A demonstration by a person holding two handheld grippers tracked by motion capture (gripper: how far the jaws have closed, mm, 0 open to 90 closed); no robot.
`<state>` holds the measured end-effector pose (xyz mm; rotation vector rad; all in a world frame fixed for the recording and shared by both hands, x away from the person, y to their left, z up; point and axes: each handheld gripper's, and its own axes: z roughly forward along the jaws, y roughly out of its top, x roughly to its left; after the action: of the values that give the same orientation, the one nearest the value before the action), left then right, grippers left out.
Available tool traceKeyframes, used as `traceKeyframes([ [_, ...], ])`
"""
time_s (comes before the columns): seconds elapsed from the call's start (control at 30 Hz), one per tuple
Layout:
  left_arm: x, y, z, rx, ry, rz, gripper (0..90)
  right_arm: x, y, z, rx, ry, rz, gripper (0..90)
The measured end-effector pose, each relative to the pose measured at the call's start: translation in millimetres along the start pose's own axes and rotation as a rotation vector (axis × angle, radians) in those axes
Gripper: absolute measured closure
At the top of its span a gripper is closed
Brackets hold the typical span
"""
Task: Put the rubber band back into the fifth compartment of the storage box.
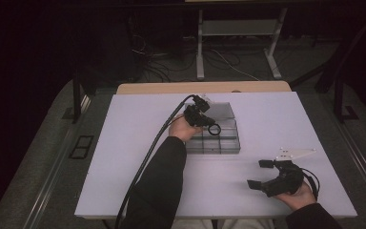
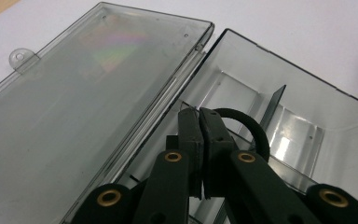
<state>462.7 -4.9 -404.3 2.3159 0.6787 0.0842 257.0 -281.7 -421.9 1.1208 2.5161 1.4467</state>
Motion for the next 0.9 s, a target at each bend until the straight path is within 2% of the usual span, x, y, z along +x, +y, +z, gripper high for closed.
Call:
traceKeyframes([
  [0.27, 1.2, 0.8, -6.3, 0.004, -0.038, -0.009, 74.0, -0.5, -0.1, 0.3, 0.001, -0.003, 0.000, 0.4],
  [0.4, 1.6, 1.1, -15.2, -0.020, -0.059, -0.023, 68.1, -0.6, -0.1, 0.5, 0.001, -0.005, 0.001, 0.3],
  [0.47, 1.8, 1.2, -20.0, -0.037, -0.058, -0.016, 65.8, -0.5, -0.2, 0.4, 0.001, -0.005, 0.004, 0.3],
  [0.5, 0.4, 1.0, -23.0, -0.040, -0.059, -0.035, 64.2, -0.3, -0.2, 0.3, 0.002, -0.005, 0.006, 0.3],
  [0.57, 0.4, 1.3, -29.1, -0.049, -0.058, -0.024, 60.1, -0.1, -0.1, 0.7, 0.003, -0.006, 0.006, 0.3],
  [0.7, -3.3, 1.9, -39.3, -0.085, -0.052, -0.045, 51.3, -0.1, -0.1, 0.9, 0.006, -0.008, 0.006, 0.3],
  [0.8, -3.6, 1.5, -48.2, -0.081, -0.061, -0.019, 45.4, 0.0, -0.2, 0.8, 0.004, -0.007, 0.007, 0.4],
  [0.9, -5.5, 0.3, -55.2, -0.103, -0.053, -0.026, 41.6, 0.0, -0.3, 0.9, 0.008, -0.009, 0.008, 0.4],
])
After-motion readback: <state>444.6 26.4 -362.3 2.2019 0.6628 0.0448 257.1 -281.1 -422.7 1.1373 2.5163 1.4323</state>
